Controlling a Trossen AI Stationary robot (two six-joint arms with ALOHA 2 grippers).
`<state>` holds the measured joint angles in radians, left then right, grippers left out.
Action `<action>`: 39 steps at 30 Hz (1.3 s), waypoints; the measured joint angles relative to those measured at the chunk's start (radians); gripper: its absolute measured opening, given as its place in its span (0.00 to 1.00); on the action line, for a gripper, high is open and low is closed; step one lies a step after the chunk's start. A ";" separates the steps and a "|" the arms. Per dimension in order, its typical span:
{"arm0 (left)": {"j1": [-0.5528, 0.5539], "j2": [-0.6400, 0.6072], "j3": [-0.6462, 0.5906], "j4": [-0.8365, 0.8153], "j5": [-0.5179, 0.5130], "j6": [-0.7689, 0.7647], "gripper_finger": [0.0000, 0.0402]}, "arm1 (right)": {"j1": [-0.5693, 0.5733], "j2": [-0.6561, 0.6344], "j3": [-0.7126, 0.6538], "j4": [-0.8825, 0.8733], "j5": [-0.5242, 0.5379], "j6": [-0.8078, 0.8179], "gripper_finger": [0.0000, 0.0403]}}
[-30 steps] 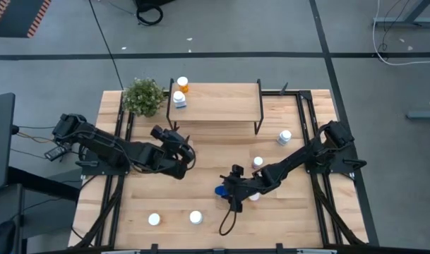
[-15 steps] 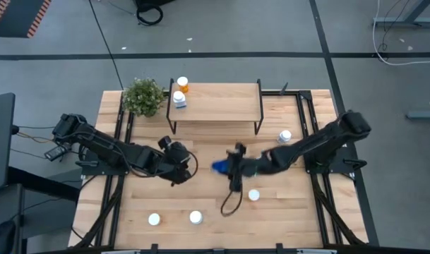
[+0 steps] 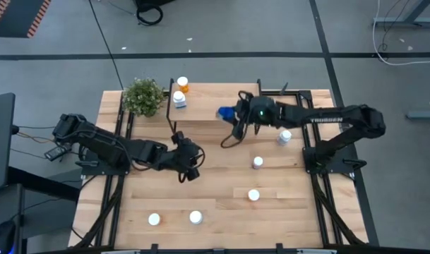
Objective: Pick and place medicine bottles onto shelf by color
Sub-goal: Put the blue pill bottle on the shelf
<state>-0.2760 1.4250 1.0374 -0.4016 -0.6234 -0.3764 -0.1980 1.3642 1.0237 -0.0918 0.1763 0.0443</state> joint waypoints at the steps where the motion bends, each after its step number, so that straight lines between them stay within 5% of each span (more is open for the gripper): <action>1: 0.011 0.000 0.000 -0.003 0.000 0.003 0.28 | -0.018 0.005 0.018 -0.009 -0.016 -0.013 0.47; 11: 0.066 0.001 0.000 -0.019 0.027 0.004 0.23 | -0.146 0.041 0.254 -0.210 -0.116 -0.063 0.47; 19: 0.056 0.001 0.000 -0.034 0.028 -0.005 0.21 | -0.200 0.237 0.439 -0.374 -0.168 -0.106 0.47; 39: -0.046 0.001 0.000 -0.130 0.027 -0.091 0.20 | -0.268 0.546 0.743 -0.368 -0.242 -0.188 0.47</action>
<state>-0.3224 1.4260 1.0370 -0.5318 -0.5961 -0.4678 -0.4660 1.9099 1.7668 -0.4599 -0.0661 -0.1436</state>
